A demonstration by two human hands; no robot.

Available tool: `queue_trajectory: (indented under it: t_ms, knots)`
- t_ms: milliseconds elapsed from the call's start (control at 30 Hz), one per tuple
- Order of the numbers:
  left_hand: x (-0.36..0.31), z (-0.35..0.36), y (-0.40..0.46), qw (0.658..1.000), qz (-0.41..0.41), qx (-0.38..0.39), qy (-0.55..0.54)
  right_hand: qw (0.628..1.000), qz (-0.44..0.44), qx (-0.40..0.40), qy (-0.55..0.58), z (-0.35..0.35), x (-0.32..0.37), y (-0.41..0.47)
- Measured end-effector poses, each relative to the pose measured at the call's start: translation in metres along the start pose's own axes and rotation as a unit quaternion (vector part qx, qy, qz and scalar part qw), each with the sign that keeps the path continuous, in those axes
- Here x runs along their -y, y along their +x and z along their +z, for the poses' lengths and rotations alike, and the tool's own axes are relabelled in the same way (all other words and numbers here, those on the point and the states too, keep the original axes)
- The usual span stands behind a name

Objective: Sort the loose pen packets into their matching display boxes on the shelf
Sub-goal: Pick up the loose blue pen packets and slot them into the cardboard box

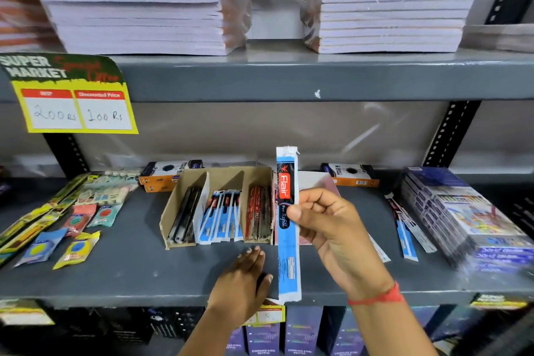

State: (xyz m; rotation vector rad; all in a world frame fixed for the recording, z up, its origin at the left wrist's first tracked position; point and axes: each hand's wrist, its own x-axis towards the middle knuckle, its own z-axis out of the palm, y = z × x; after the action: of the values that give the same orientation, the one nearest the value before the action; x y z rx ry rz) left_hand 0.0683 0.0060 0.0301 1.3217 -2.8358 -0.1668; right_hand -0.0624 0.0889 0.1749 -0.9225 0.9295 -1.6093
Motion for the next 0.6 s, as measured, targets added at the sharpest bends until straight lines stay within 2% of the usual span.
queue_trajectory:
  t_ms: [233, 367, 500, 600]
  knots:
    - [0.031, 0.008, -0.002, 1.0, 0.018, 0.002, -0.008, 0.994, 0.082, -0.031, -0.059, 0.0, -0.028, 0.027]
    - [0.057, 0.004, -0.009, 1.0, -0.02, -0.006, -0.018, 0.986, 0.132, -0.052, -0.089, 0.008, -0.058, 0.053]
    - [0.08, 0.004, -0.011, 0.999, -0.025, -0.002, -0.029, 0.982, 0.151, -0.078, -0.087, 0.026, -0.084, 0.095]
    - [0.079, 0.011, -0.008, 0.999, -0.001, -0.027, -0.024, 0.972, 0.166, -0.095, -0.135, 0.03, -0.097, 0.127]
